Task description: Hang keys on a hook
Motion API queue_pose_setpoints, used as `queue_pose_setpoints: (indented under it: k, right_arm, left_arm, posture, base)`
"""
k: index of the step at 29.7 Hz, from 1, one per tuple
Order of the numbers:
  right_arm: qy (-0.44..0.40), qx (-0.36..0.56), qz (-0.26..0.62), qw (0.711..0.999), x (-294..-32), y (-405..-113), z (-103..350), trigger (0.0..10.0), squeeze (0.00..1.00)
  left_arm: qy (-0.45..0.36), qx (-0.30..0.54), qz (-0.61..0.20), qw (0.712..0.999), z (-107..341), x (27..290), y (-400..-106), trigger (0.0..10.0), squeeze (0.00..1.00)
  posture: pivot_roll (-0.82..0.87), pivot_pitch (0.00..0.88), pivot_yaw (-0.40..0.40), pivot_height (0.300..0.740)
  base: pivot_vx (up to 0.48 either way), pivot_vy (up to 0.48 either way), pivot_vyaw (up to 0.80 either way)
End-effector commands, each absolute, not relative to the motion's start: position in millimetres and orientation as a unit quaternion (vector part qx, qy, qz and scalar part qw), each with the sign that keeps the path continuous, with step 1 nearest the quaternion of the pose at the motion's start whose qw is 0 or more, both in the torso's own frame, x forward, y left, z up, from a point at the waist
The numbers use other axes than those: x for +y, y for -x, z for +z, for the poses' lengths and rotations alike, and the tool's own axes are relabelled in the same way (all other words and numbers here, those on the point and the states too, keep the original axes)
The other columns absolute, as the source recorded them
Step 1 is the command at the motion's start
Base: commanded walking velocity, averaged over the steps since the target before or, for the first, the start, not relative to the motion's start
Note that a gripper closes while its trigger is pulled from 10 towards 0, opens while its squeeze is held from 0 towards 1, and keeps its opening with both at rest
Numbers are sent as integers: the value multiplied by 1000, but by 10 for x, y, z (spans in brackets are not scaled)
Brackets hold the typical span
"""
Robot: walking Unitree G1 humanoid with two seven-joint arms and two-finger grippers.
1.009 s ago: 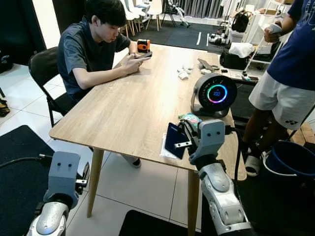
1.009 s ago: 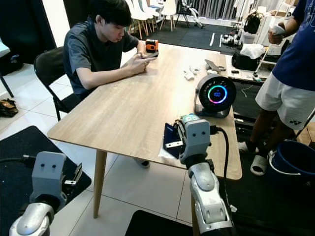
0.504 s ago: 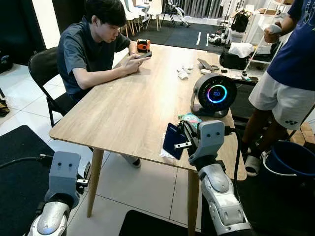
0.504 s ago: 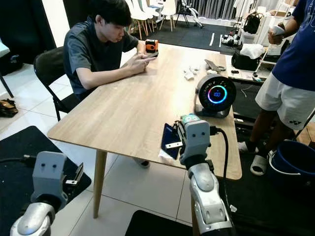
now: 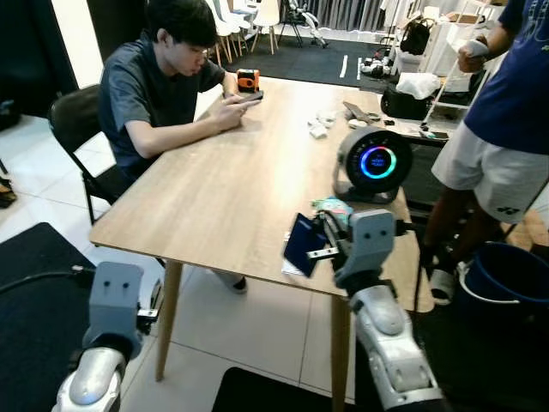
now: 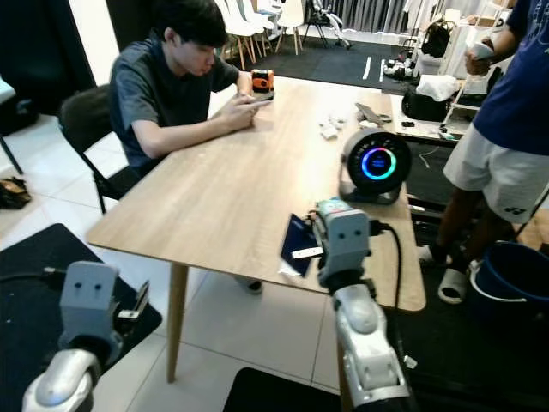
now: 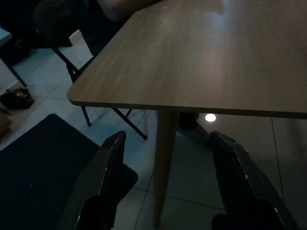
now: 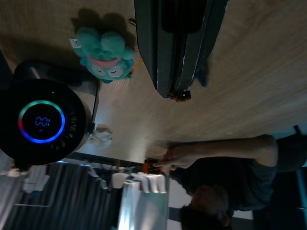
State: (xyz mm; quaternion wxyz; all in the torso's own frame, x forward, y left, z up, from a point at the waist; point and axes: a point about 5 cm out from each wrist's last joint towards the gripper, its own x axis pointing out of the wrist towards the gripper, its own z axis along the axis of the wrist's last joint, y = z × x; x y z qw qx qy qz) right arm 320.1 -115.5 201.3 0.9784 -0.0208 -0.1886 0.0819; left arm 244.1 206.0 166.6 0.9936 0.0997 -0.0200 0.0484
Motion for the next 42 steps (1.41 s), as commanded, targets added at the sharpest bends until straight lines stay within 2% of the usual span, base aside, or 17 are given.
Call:
queue_pose_setpoints:
  k: [1,15,42]
  right_arm:
    - [12,-179,88,980,-1124,-3195,1960,10000,0]
    - [11,-179,86,980,-1130,-3192,1955,10000,0]
    - [9,-179,89,980,-1117,-3195,1950,10000,0]
  left_arm:
    - [-100,-14,54,993,1635,2080,-2414,10000,0]
    - [-114,-18,54,992,1648,2083,-2419,10000,0]
    - [-120,-19,51,991,1648,2088,-2428,10000,0]
  posture:
    - [153,136,-51,740]
    - [153,138,-50,740]
    - [156,134,-48,740]
  base:
    - [0,0,0]
    - [0,-19,0]
    - [0,-441,0]
